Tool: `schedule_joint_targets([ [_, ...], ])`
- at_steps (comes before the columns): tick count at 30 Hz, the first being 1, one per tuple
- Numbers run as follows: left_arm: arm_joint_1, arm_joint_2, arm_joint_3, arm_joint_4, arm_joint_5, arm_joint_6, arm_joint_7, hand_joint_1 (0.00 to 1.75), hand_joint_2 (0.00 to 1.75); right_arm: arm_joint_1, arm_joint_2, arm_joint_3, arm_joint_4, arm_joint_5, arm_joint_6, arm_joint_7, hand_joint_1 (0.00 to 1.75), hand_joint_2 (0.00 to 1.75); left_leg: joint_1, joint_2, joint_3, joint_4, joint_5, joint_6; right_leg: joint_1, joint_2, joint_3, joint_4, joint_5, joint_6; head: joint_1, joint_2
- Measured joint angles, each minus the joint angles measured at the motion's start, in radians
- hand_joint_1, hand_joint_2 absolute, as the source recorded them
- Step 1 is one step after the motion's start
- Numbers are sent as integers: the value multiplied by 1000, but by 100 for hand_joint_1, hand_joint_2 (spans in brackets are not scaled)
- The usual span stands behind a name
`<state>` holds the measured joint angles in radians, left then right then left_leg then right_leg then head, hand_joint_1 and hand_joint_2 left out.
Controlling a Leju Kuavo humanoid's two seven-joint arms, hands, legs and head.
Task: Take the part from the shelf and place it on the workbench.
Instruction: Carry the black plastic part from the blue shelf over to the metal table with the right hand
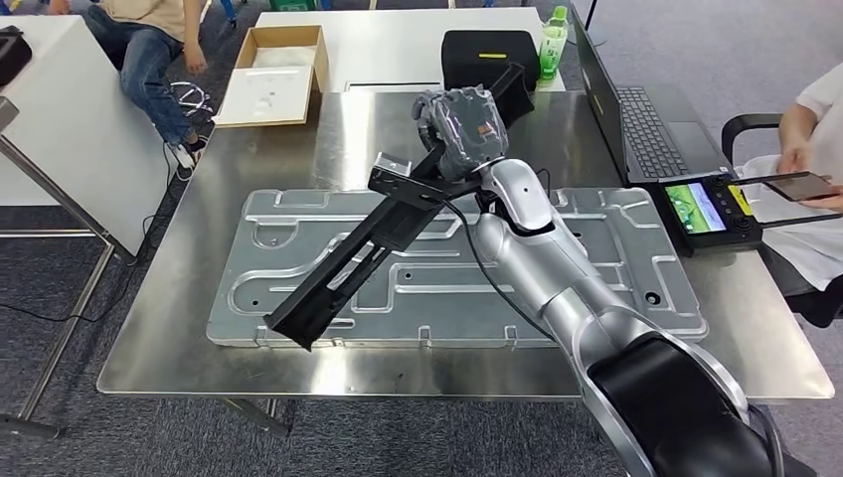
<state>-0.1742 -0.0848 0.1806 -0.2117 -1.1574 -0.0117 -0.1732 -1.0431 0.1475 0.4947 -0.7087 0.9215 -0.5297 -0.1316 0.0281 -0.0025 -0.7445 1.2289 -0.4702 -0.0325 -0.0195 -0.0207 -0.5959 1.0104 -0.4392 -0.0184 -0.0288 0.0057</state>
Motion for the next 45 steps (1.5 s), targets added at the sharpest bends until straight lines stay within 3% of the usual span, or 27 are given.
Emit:
schedule_joint_targets([
  [1,1,0,2,0,-3,1,0,0,175,-3,-3,-8,19,3,-6,-2,171,175,1,13,35,-68,33,0,-1,-7,1,5,-5,4,0,0],
  [3,-1,0,6,0,-7,3,0,0,175,-13,-12,-22,53,10,-18,-6,171,175,-8,41,91,-176,67,9,3,-17,0,16,-15,15,0,0],
  [4,-2,0,8,0,-9,4,-1,0,175,-18,-15,-27,68,14,-23,-6,171,175,-12,48,101,-199,69,16,6,-22,0,19,-18,20,1,0],
  [6,-3,0,11,0,-12,7,-3,0,175,-24,-21,-33,90,21,-28,-4,171,175,-16,34,101,-201,66,32,9,-34,4,17,-21,30,2,0],
  [8,-1,-1,13,0,-14,11,-4,0,175,-28,-26,-36,105,29,-33,0,171,175,-13,20,104,-206,69,46,5,-32,3,30,-37,40,2,0],
  [10,-3,-3,14,0,-14,15,-8,0,175,-33,-33,-40,119,34,-37,1,171,175,-10,10,107,-211,71,60,3,-7,-38,117,-87,46,2,0],
  [12,-4,-5,17,0,-13,24,-20,0,175,-33,-41,-47,134,34,-41,-1,171,175,-11,1,107,-210,70,66,3,11,-107,247,-142,47,2,0],
  [13,-3,-6,19,0,-12,32,-30,0,175,-30,-45,-50,142,33,-43,-3,171,175,-11,-6,107,-210,70,67,4,14,-134,291,-149,47,2,0],
  [14,-2,-7,22,0,-9,41,-41,0,175,-27,-49,-53,148,33,-44,-5,171,175,-12,-12,108,-210,69,67,4,15,-145,297,-134,45,2,0],
  [15,0,-8,26,0,-3,50,-54,0,175,-25,-53,-57,153,34,-45,-8,171,175,-12,-18,110,-209,68,67,4,15,-140,271,-103,42,2,0],
  [17,0,-11,39,0,19,56,-77,0,175,-25,-59,-65,161,36,-46,-13,171,175,-14,-26,112,-206,65,63,6,18,-86,138,-25,33,2,0],
  [19,-1,-14,59,0,45,45,-91,0,175,-27,-64,-74,168,38,-47,-16,171,175,-18,-30,111,-203,61,56,10,21,-46,44,9,26,2,0],
  [22,-1,-16,83,0,53,25,-100,0,175,-28,-67,-87,178,35,-38,-11,171,175,-18,-30,111,-204,58,39,12,21,-37,23,9,17,2,0],
  [24,0,-16,89,0,46,21,-104,0,175,-32,-68,-99,185,33,-31,0,171,175,-17,-20,98,-170,33,29,7,18,-31,15,13,6,1,0],
  [27,0,-16,97,0,43,14,-109,0,175,-37,-70,-113,196,34,-30,17,171,175,-14,-6,20,8,-55,19,6,16,-29,13,14,-4,1,0],
  [28,0,-16,100,0,44,9,-111,0,175,-38,-70,-118,201,35,-30,23,171,175,-13,-5,-5,58,-71,17,6,16,-29,14,13,-4,1,0],
  [29,1,-16,103,0,45,2,-113,0,175,-38,-71,-124,206,36,-31,30,171,175,-13,-4,-14,76,-68,16,6,16,-28,16,12,-4,1,0],
  [30,1,-16,106,0,48,-7,-117,0,175,-39,-71,-130,211,38,-31,37,171,175,-13,-4,-2,50,-45,17,6,16,-28,17,11,-3,1,0],
  [32,0,-16,116,0,59,-27,-127,0,175,-47,-73,-142,219,45,-29,50,171,175,-13,0,64,-83,20,22,6,16,-27,22,7,2,1,0],
  [34,-1,-16,126,0,69,-43,-137,0,175,-60,-76,-151,226,51,-25,57,171,175,-18,4,111,-181,48,32,10,16,-29,26,4,10,1,0],
  [37,-1,-16,136,0,75,-50,-142,0,175,-73,-80,-158,235,53,-23,60,171,175,-21,0,117,-199,51,46,13,16,-30,23,5,26,1,0],
  [39,-1,-16,140,0,76,-51,-143,0,175,-81,-84,-160,239,53,-23,62,171,175,-18,-1,121,-208,57,58,10,16,-39,47,-15,36,2,0],
  [43,-3,-16,144,0,66,-57,-153,0,175,-91,-90,-168,250,61,-26,68,0,0,-17,-2,121,-213,61,71,7,17,-141,265,-122,48,3,0],
  [44,-2,-16,144,0,60,-57,-155,0,175,-91,-92,-170,252,66,-26,69,0,0,-17,-4,121,-212,61,71,6,17,-156,293,-123,48,3,0],
  [45,-2,-17,144,0,56,-56,-155,0,175,-93,-93,-172,254,69,-26,70,0,0,-17,-6,122,-211,60,72,6,17,-154,284,-105,47,3,0],
])
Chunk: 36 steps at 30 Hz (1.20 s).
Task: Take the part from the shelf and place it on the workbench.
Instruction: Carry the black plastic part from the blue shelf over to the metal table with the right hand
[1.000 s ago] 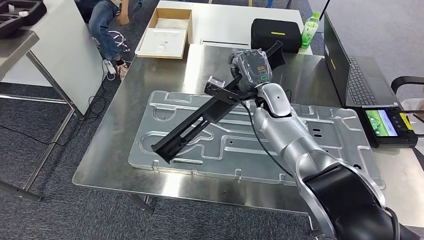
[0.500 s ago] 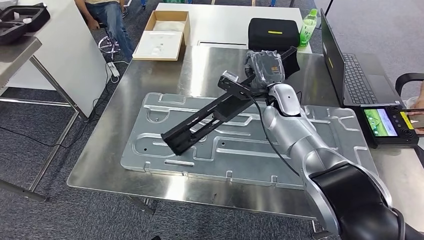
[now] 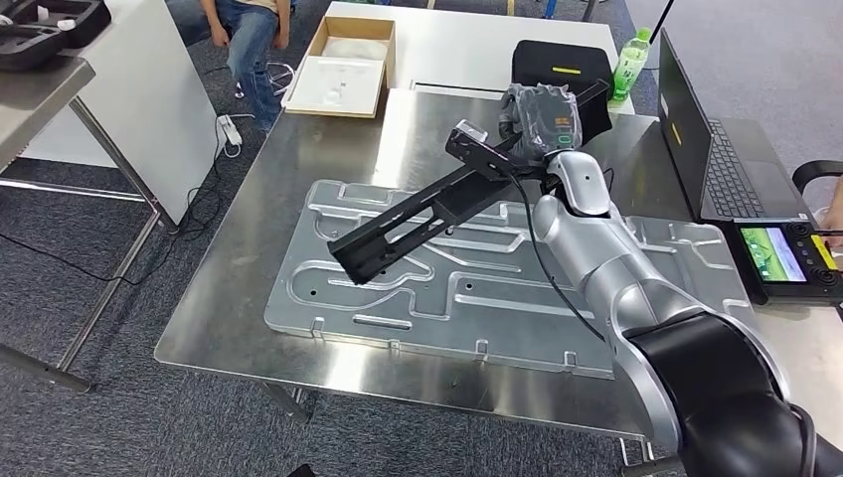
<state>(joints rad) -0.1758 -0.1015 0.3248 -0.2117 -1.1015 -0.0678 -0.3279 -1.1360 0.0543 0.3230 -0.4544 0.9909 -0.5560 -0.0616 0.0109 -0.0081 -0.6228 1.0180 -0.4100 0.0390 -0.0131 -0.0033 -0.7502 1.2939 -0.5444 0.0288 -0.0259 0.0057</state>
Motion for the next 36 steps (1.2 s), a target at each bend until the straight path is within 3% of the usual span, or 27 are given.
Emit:
schedule_joint_targets([
  [3,-2,-2,2,0,4,1,-2,0,175,-18,-3,-3,1,10,2,5,0,0,-2,-5,0,5,-4,-6,2,2,84,-182,96,-10,0,0],
  [5,-3,-3,5,0,12,-7,-6,0,87,-35,-4,-4,1,16,7,7,0,0,-6,-6,-4,8,-6,-14,7,4,115,-254,116,-18,0,0],
  [7,-4,-4,8,0,13,-11,-8,0,0,-46,-4,-4,1,21,14,11,0,0,-7,-6,-4,6,-5,-24,8,4,116,-259,116,-26,0,0],
  [9,-3,-4,10,0,13,-13,-9,0,0,-53,-4,-4,1,24,18,16,0,0,-6,-4,-11,26,-22,-35,4,2,119,-265,120,-38,0,0],
  [10,-4,-4,11,0,14,-14,-10,0,0,-57,-4,-4,1,25,19,18,0,0,-4,-3,-26,62,-44,-40,1,1,121,-268,123,-44,0,0],
  [13,-4,-4,14,0,15,-15,-11,0,0,-61,-4,-4,3,30,19,21,0,0,0,1,-111,251,-133,-51,1,0,121,-269,123,-52,-1,0],
  [14,-3,-5,15,0,16,-16,-11,0,0,-59,-4,-4,4,31,19,21,0,0,1,1,-130,292,-143,-52,1,0,121,-268,122,-52,-1,0],
  [15,-3,-5,16,0,16,-17,-11,0,0,-58,-4,-4,6,31,19,21,0,0,1,1,-132,295,-132,-53,1,0,121,-267,122,-52,-1,0],
  [16,-3,-5,17,0,16,-17,-12,0,0,-57,-4,-4,7,31,19,21,0,0,1,2,-115,258,-104,-52,1,0,122,-265,121,-51,-1,0],
  [18,-5,-5,18,0,16,-17,-13,0,0,-60,-4,-4,8,32,19,21,0,0,0,4,-44,114,-39,-45,3,0,121,-261,118,-47,-1,0],
  [20,-7,-5,19,0,16,-17,-14,0,0,-63,-5,-4,8,32,20,23,0,0,-4,5,1,21,-15,-35,6,1,118,-258,117,-38,0,0],
  [24,-6,-6,19,0,11,-17,-18,0,0,-64,-7,-5,10,36,26,30,0,0,-3,4,8,1,-10,-16,5,1,113,-248,108,-17,0,0],
  [26,-8,-7,19,0,5,-16,-21,0,0,-65,-9,-7,11,39,27,33,0,0,1,4,11,-7,-4,-4,2,2,82,-175,59,-9,0,0],
  [28,-10,-9,19,0,1,-14,-22,0,0,-63,-11,-9,14,40,31,36,0,0,0,4,10,-7,-3,-1,1,2,23,-49,-1,-3,0,0],
  [29,-9,-9,19,0,0,-14,-23,0,0,-61,-11,-9,17,40,34,38,0,0,0,4,10,-6,-4,0,-1,2,1,-4,-13,0,0,0],
  [30,-9,-9,19,0,0,-13,-23,0,0,-59,-12,-10,20,40,36,40,0,0,0,3,10,-5,-4,0,-2,2,-7,8,-6,1,0,0],
  [31,-9,-10,19,0,-1,-13,-23,0,0,-59,-12,-10,22,40,37,41,0,0,0,2,10,-3,-6,-1,-4,2,5,-19,19,1,0,0],
  [34,-11,-13,19,0,-1,-13,-23,0,0,-64,-12,-11,23,39,47,48,0,0,-2,-1,9,6,-13,-10,-4,3,94,-204,104,-5,0,0],
  [36,-13,-14,19,0,-2,-12,-24,0,0,-66,-11,-15,24,31,64,57,0,0,-6,-2,6,9,-15,-20,1,4,115,-250,111,-14,0,0],
])
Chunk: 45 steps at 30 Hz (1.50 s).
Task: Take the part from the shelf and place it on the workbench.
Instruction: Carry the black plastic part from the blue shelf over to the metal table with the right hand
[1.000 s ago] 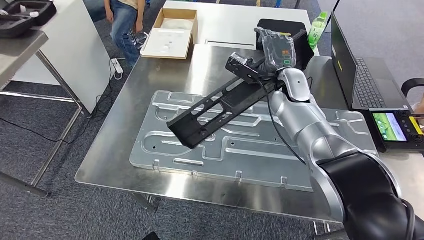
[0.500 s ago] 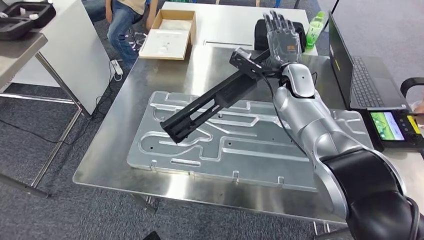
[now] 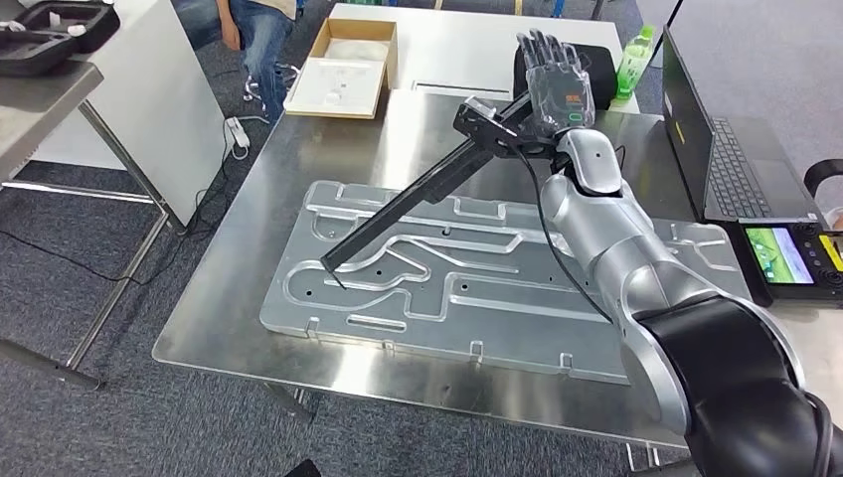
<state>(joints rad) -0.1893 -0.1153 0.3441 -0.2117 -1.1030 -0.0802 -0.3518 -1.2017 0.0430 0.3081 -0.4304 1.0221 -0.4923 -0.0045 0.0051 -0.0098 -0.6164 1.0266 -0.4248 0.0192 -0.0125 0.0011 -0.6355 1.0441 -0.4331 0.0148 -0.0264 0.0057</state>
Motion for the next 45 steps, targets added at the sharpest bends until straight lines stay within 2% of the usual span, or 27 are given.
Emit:
schedule_joint_targets([
  [2,-1,0,0,0,0,0,-1,0,0,0,0,-8,1,-14,18,6,0,0,0,0,-2,-1,-1,-11,1,-1,-1,-4,4,-12,0,0],
  [4,-1,-1,0,0,0,0,-2,0,0,-3,1,-16,1,-26,28,10,0,0,3,2,-14,30,-24,-22,-2,-2,2,-10,8,-27,0,0],
  [5,-2,-1,0,0,0,0,-2,0,0,-4,2,-19,1,-37,37,9,0,0,5,3,-33,75,-50,-26,-4,-3,4,-13,9,-33,0,0],
  [7,-2,0,0,0,0,0,-3,0,0,-5,5,-33,3,-77,67,4,0,0,7,4,-94,210,-113,-33,-1,-2,5,-13,9,-39,0,0],
  [8,-1,0,0,0,-1,0,-4,0,0,-5,6,-43,5,-97,80,2,0,0,7,4,-121,265,-130,-34,0,-2,5,-13,8,-39,0,0],
  [9,0,0,0,0,-2,0,-5,0,0,-5,8,-54,7,-110,87,1,0,0,7,4,-134,288,-129,-34,1,-2,5,-12,8,-40,0,0],
  [10,0,0,0,0,-4,0,-7,0,0,-5,8,-62,7,-116,89,1,0,0,7,4,-127,270,-109,-32,2,-2,6,-12,7,-40,0,0],
  [13,0,0,0,0,-9,0,-10,0,0,-14,9,-81,8,-125,101,4,0,0,3,5,-32,69,-16,-15,6,-2,9,-10,4,-36,0,0],
  [15,0,1,0,0,-11,0,-13,0,0,-20,9,-95,8,-133,116,4,0,0,-2,6,1,-1,0,-6,8,-2,7,-10,5,-28,0,0],
  [17,2,1,0,0,-11,0,-14,0,0,-22,9,-105,9,-136,122,3,0,0,-2,5,4,-8,3,0,8,-2,6,-13,7,-16,0,0],
  [19,3,1,0,0,-12,0,-14,0,0,-26,8,-114,9,-137,123,3,0,0,3,6,9,-21,12,11,8,-1,-2,7,-11,-5,0,0],
  [20,2,0,0,0,-13,0,-15,0,0,-29,8,-118,9,-137,123,1,0,0,6,7,11,-27,16,15,7,-1,-18,43,-35,-1,1,0],
  [22,1,0,0,0,-16,0,-16,0,0,-31,8,-125,10,-139,124,-7,0,0,6,7,10,-28,17,19,3,-1,-73,161,-96,6,1,0],
  [23,1,-1,0,0,-17,0,-16,0,0,-30,8,-129,11,-141,128,-13,0,0,6,7,10,-28,17,19,1,-1,-101,219,-116,10,1,0],
  [24,2,-1,0,0,-18,-1,-16,0,0,-29,8,-133,12,-144,134,-18,0,0,6,7,10,-27,17,19,-2,-1,-120,254,-122,13,1,0],
  [25,3,-2,0,0,-19,-1,-17,0,0,-28,8,-137,13,-145,148,-20,0,0,7,6,10,-25,16,18,-5,-1,-122,255,-110,15,1,0],
  [26,3,-2,0,0,-19,-2,-17,0,0,-30,8,-139,14,-146,167,-19,0,0,8,5,10,-23,14,16,-8,-1,-106,219,-82,17,1,0],
  [28,3,-3,0,0,-20,-2,-18,0,0,-40,9,-141,16,-145,218,-9,0,0,10,3,8,-13,7,7,-14,-1,-44,88,-19,20,1,0],
  [30,1,-3,0,0,-20,-3,-20,0,0,-55,10,-141,20,-139,275,11,0,0,7,2,1,-1,0,-4,-14,1,-9,10,5,15,0,0],
  [34,2,-1,1,0,-21,-10,-24,0,0,-101,13,-135,41,-97,448,78,0,0,7,2,-8,14,-13,-25,-11,2,-11,4,6,-15,0,0],
  [36,3,0,2,0,-21,-12,-26,0,0,-143,17,-127,54,-79,547,110,0,0,9,4,-42,92,-63,-34,-12,2,-11,1,9,-28,0,0],
  [38,5,0,5,0,-19,-14,-30,0,0,-188,20,-118,70,-63,660,144,0,0,9,5,-103,229,-127,-39,-8,2,-12,1,8,-34,0,0],
  [39,7,0,6,0,-18,-15,-32,0,0,-211,21,-112,79,-54,721,164,0,0,9,5,-129,282,-144,-38,-5,2,-11,1,7,-35,0,0],
  [40,9,0,7,0,-17,-16,-34,0,0,-233,21,-107,88,-47,773,182,0,0,9,5,-137,297,-139,-36,-2,2,-11,2,7,-36,0,0],
  [41,12,1,8,0,-15,-17,-35,0,0,-257,21,-102,95,-41,815,198,0,0,8,5,-125,272,-116,-30,1,2,-10,2,6,-37,0,0],
  [43,16,3,11,0,-13,-17,-37,0,0,-306,22,-95,105,-34,866,219,0,0,1,5,-61,133,-46,-11,6,2,-8,3,5,-38,0,0],
  [45,19,7,14,0,-11,-17,-38,0,0,-352,21,-91,114,-31,896,234,0,0,-6,5,-9,25,-11,5,9,1,-9,2,5,-34,0,0],
])
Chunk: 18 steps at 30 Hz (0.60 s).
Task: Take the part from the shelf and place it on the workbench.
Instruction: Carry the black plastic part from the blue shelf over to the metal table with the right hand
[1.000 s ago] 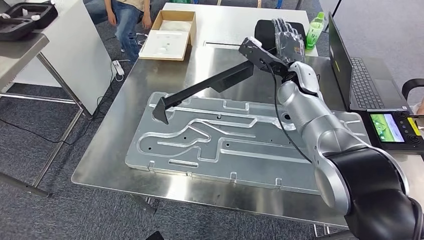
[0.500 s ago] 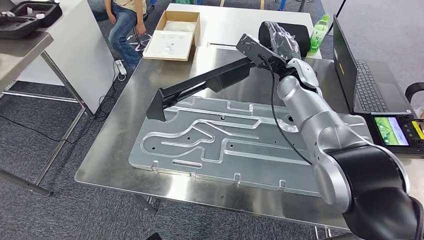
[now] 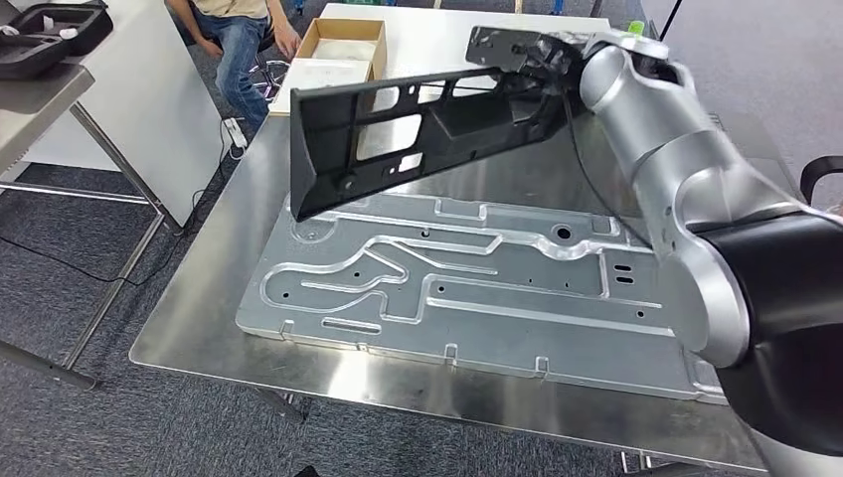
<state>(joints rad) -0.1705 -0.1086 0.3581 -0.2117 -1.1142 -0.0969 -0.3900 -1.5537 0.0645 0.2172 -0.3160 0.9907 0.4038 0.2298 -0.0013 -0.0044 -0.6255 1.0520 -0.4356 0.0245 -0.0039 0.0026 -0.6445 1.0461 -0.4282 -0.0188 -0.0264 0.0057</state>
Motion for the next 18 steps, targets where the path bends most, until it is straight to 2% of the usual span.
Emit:
schedule_joint_targets([
  [3,7,2,5,0,2,0,-3,0,0,-49,0,8,13,14,72,30,0,0,-2,0,16,-30,4,6,1,0,1,-5,2,14,0,0],
  [5,13,1,8,0,3,0,-6,0,0,-82,-3,15,21,24,125,45,0,0,4,3,23,-48,14,12,2,0,-7,17,-20,24,0,0],
  [6,15,1,10,0,4,0,-8,0,0,-101,-5,18,27,27,148,49,0,0,7,4,26,-56,19,16,2,0,-25,57,-46,28,1,0],
  [8,17,-1,12,0,5,0,-12,0,0,-132,-7,24,39,32,194,53,0,0,7,5,26,-58,22,20,-3,0,-81,181,-111,34,1,0],
  [9,19,-1,14,0,5,0,-13,0,0,-142,-8,27,45,36,217,53,0,0,8,5,26,-57,21,20,-5,0,-106,236,-130,37,1,0],
  [10,21,-2,16,0,6,0,-14,0,0,-150,-8,30,51,40,237,54,0,0,9,5,26,-56,20,19,-7,0,-118,260,-130,39,1,0],
  [11,23,-2,18,0,7,0,-14,0,0,-157,-8,33,56,43,254,54,0,0,10,4,26,-53,18,17,-10,0,-113,248,-111,41,1,0],
  [13,27,-3,19,0,8,2,-15,0,0,-174,-8,38,64,46,274,54,0,0,12,3,26,-44,11,10,-16,-1,-56,127,-43,44,1,0],
  [14,27,-4,20,0,9,2,-15,0,0,-183,-8,39,67,46,279,53,0,0,10,2,24,-36,6,4,-15,-2,-25,65,-20,44,1,0],
  [15,27,-4,21,0,10,2,-16,0,0,-192,-8,42,70,47,288,51,0,0,9,1,22,-30,2,-1,-14,-1,-3,21,-8,41,1,0],
  [16,27,-4,22,0,11,2,-17,0,0,-198,-7,45,73,49,300,49,0,0,7,0,20,-27,-1,-5,-12,-1,6,2,-8,36,1,0],
  [18,28,-5,24,0,11,2,-18,0,0,-210,-7,51,80,53,339,40,0,0,7,0,21,-26,-2,-14,-10,0,8,0,-8,24,0,0],
])
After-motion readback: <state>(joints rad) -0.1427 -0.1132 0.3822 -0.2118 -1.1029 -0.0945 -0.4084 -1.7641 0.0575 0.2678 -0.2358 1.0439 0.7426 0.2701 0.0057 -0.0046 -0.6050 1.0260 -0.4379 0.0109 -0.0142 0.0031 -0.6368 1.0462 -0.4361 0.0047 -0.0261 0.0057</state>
